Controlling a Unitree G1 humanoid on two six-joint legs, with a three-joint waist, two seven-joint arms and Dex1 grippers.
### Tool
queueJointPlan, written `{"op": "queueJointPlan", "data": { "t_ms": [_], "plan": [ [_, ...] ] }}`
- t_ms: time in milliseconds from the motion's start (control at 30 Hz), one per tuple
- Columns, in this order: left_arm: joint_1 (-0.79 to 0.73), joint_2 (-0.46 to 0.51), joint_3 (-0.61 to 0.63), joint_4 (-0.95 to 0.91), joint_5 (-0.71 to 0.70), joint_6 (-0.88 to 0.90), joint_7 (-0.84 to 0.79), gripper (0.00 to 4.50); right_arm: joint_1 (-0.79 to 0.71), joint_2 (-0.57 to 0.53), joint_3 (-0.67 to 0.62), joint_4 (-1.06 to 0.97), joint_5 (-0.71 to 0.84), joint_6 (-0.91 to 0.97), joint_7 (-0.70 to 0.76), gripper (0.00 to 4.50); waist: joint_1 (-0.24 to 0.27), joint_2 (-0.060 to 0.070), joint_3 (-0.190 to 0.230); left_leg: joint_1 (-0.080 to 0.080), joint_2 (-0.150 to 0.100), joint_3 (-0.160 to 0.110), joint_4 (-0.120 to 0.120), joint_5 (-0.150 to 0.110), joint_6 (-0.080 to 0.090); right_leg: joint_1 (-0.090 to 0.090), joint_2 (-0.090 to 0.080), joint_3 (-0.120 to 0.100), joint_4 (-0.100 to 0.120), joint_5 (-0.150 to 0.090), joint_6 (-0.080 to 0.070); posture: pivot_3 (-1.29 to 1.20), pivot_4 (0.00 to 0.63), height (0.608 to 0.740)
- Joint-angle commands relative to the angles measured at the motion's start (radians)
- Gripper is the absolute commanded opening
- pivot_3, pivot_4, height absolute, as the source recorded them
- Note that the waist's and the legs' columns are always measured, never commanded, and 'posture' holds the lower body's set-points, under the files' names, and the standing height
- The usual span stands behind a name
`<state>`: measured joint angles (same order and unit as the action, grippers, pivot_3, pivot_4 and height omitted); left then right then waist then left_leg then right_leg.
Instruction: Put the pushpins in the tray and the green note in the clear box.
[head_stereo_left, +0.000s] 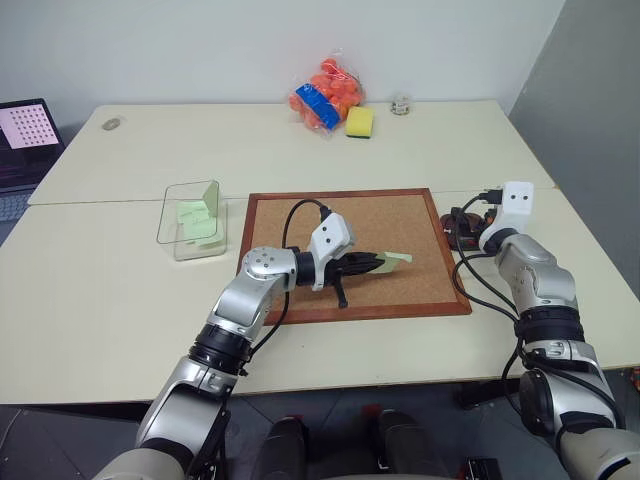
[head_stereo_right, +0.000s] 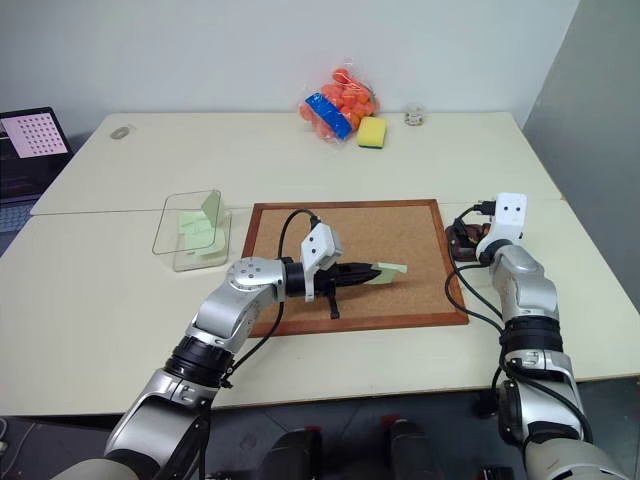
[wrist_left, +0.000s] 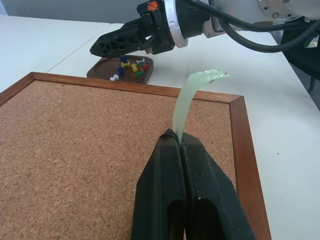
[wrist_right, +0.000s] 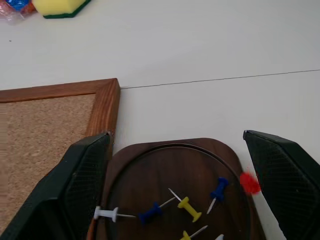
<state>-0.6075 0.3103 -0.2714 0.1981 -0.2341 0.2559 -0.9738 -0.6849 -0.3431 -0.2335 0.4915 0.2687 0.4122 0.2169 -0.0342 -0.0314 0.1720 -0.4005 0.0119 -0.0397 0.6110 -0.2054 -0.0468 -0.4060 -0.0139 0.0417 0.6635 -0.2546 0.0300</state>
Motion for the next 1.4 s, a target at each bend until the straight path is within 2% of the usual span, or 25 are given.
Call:
{"op": "queueJointPlan", "data": {
  "t_ms": [33,300,400,567,700,800,900,1000,1133,1233,1400],
  "plan": [
    [-0.018,-0.007,0.017,-0.016,-0.006,-0.004,-0.006,0.0,-0.003,0.018,-0.035,-0.086,0.062,0.036,0.017,4.46,0.0,0.0,0.0,0.0,0.0,0.0,0.0,0.0,0.0,0.0,0.0,0.0,0.0,0.0,0.0,0.0,0.15,0.74],
    [-0.017,-0.004,0.021,-0.019,-0.003,0.0,0.0,0.0,-0.006,0.033,-0.029,-0.099,0.067,0.024,0.022,4.46,0.001,0.0,0.0,0.0,0.0,0.0,0.0,0.0,0.0,0.0,0.0,0.0,0.0,0.0,0.0,0.0,0.15,0.74],
    [-0.017,0.0,0.038,-0.021,-0.006,0.013,0.019,0.0,0.016,0.007,0.026,-0.143,0.026,-0.024,0.078,4.46,0.001,0.0,0.0,0.0,0.0,0.0,0.0,0.0,0.0,0.0,0.0,0.0,0.0,0.0,0.0,0.0,0.15,0.74],
    [-0.02,0.007,0.117,-0.037,-0.035,0.064,0.087,0.0,0.148,-0.067,0.132,-0.365,0.016,-0.052,0.262,4.46,0.001,0.0,0.0,0.0,0.0,-0.001,0.0,0.0,0.0,0.0,0.0,-0.001,0.0,-0.001,0.001,0.0,0.15,0.74],
    [-0.029,0.009,0.232,-0.047,-0.054,0.104,0.21,0.0,0.241,-0.102,0.154,-0.562,0.082,-0.021,0.358,4.46,0.0,0.0,0.0,0.0,0.0,-0.001,0.0,0.0,0.0,0.0,0.0,-0.001,0.0,-0.002,0.004,0.0,0.15,0.74],
    [-0.039,0.009,0.352,-0.065,-0.063,0.146,0.369,0.0,0.288,-0.105,0.18,-0.715,0.138,0.001,0.42,4.46,-0.002,0.0,0.0,0.0,0.001,-0.001,0.0,0.0,0.0,0.0,0.001,-0.001,0.0,-0.003,0.004,0.0,0.15,0.74],
    [-0.039,0.021,0.414,-0.07,0.009,0.134,0.54,0.0,0.3,-0.099,0.226,-0.795,0.152,0.02,0.446,4.46,-0.002,0.0,0.0,0.0,0.001,-0.002,0.0,0.0,0.0,0.0,0.001,-0.002,0.0,-0.003,0.004,0.0,0.15,0.74],
    [-0.044,0.032,0.478,-0.072,0.082,0.108,0.728,0.0,0.29,-0.082,0.251,-0.826,0.181,0.041,0.46,4.46,0.003,-0.001,0.001,0.0,0.001,-0.003,0.001,0.0,0.0,0.0,0.0,-0.002,0.0,-0.003,0.005,0.0,0.15,0.74],
    [-0.042,0.064,0.574,-0.058,0.114,0.152,0.89,0.0,0.267,-0.08,0.272,-0.842,0.212,0.057,0.491,4.46,0.005,-0.003,0.002,0.0,0.0,-0.003,0.001,0.0,0.0,0.0,-0.001,-0.002,0.0,-0.002,0.004,0.0,0.15,0.74],
    [-0.023,0.066,0.635,-0.046,0.105,0.186,0.973,0.0,0.254,-0.081,0.279,-0.83,0.225,0.06,0.515,4.46,0.005,-0.003,0.002,0.0,0.0,-0.004,0.001,0.0,0.0,0.0,-0.001,-0.003,0.0,-0.002,0.004,0.0,0.15,0.74],
    [0.002,0.036,0.649,-0.055,0.084,0.211,1.008,0.0,0.249,-0.085,0.288,-0.804,0.227,0.05,0.542,4.46,0.009,-0.004,0.002,0.0,0.0,-0.004,0.001,0.0,0.0,0.001,-0.001,-0.003,0.0,0.0,0.001,0.0,0.15,0.74]
  ]
}}
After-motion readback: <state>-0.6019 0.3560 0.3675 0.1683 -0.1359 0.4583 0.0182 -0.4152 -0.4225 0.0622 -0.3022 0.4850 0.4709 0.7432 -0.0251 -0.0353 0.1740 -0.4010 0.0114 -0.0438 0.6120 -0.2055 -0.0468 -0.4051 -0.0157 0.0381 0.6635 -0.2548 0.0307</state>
